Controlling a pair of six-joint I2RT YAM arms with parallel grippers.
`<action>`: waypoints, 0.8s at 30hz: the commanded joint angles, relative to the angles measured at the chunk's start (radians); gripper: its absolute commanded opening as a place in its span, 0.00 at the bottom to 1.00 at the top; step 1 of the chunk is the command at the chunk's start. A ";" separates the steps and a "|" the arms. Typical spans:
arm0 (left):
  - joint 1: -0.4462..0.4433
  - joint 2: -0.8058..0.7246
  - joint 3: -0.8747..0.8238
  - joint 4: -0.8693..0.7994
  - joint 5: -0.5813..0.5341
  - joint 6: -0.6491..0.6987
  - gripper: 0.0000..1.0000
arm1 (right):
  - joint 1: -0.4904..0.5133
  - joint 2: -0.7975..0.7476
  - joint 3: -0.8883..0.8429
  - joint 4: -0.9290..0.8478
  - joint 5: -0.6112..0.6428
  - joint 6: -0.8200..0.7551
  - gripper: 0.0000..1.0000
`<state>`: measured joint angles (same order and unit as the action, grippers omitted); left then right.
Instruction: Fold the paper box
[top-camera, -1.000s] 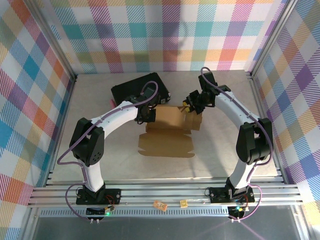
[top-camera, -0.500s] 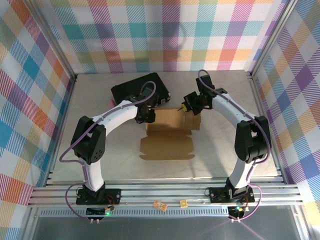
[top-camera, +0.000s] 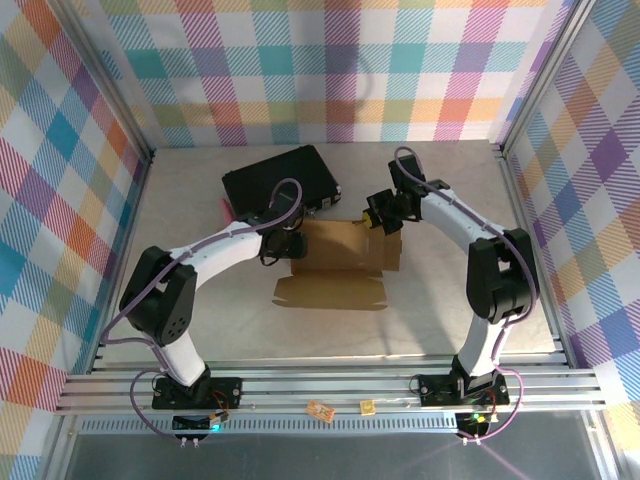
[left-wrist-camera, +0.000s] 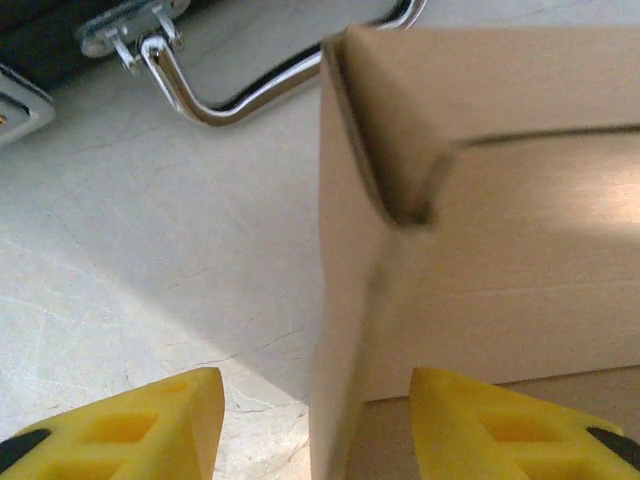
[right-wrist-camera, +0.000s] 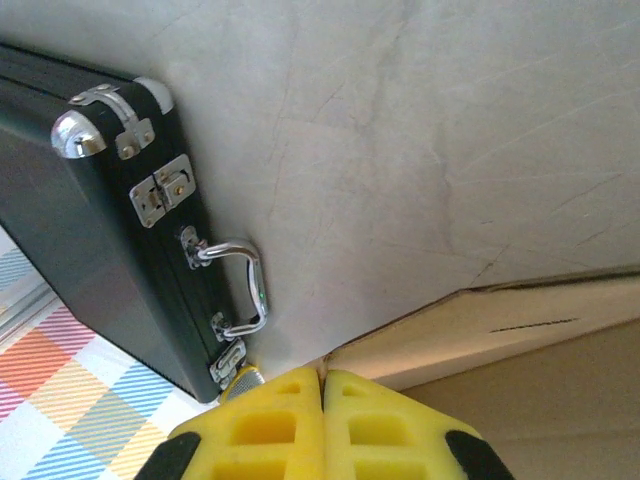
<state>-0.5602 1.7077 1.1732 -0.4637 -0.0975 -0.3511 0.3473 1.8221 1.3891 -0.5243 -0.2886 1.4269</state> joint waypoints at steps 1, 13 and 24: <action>0.009 -0.022 -0.019 0.072 -0.004 -0.004 0.48 | 0.004 0.022 0.027 -0.027 0.017 0.012 0.00; 0.009 0.022 -0.040 0.084 -0.060 0.011 0.41 | 0.001 0.040 0.035 -0.018 0.003 0.029 0.00; 0.006 0.034 -0.083 0.094 -0.054 -0.003 0.38 | 0.001 0.030 0.052 -0.012 -0.004 0.048 0.00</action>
<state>-0.5606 1.7252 1.0924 -0.3782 -0.1436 -0.3515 0.3473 1.8511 1.4044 -0.5240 -0.2981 1.4624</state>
